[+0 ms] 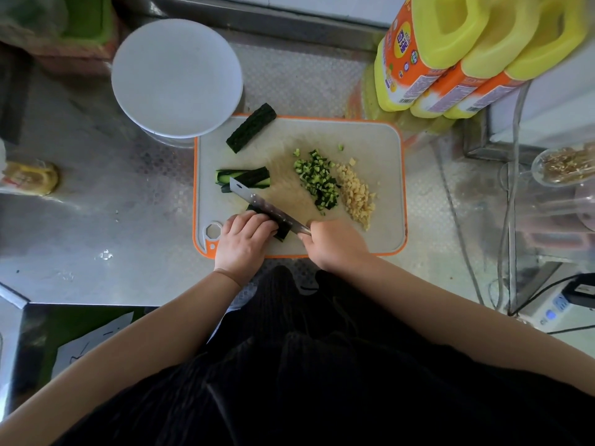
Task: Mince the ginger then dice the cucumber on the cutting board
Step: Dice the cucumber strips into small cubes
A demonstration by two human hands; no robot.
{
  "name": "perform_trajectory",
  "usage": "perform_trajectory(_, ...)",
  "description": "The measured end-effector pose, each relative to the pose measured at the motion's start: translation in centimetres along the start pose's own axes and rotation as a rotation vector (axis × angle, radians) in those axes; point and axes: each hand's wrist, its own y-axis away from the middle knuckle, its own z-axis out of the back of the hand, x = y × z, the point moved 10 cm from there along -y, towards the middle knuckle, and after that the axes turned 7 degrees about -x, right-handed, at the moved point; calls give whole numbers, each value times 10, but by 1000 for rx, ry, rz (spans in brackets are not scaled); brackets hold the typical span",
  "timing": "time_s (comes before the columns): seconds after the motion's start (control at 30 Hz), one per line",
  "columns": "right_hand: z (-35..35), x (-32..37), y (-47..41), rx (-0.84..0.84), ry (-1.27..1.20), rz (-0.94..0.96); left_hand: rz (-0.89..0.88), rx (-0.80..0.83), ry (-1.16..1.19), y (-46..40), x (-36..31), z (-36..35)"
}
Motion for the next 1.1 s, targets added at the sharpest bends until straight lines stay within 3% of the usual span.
perform_trajectory(0.47, 6, 3, 4, 62, 101, 30, 41, 22, 48, -1, 3, -1)
perform_trajectory(0.9, -2, 1, -9, 216, 253, -102, 48, 44, 63, 0, 4, -3)
perform_trajectory(1.1, -3, -1, -7, 148, 181, -81, 46, 50, 66, 0, 4, -2)
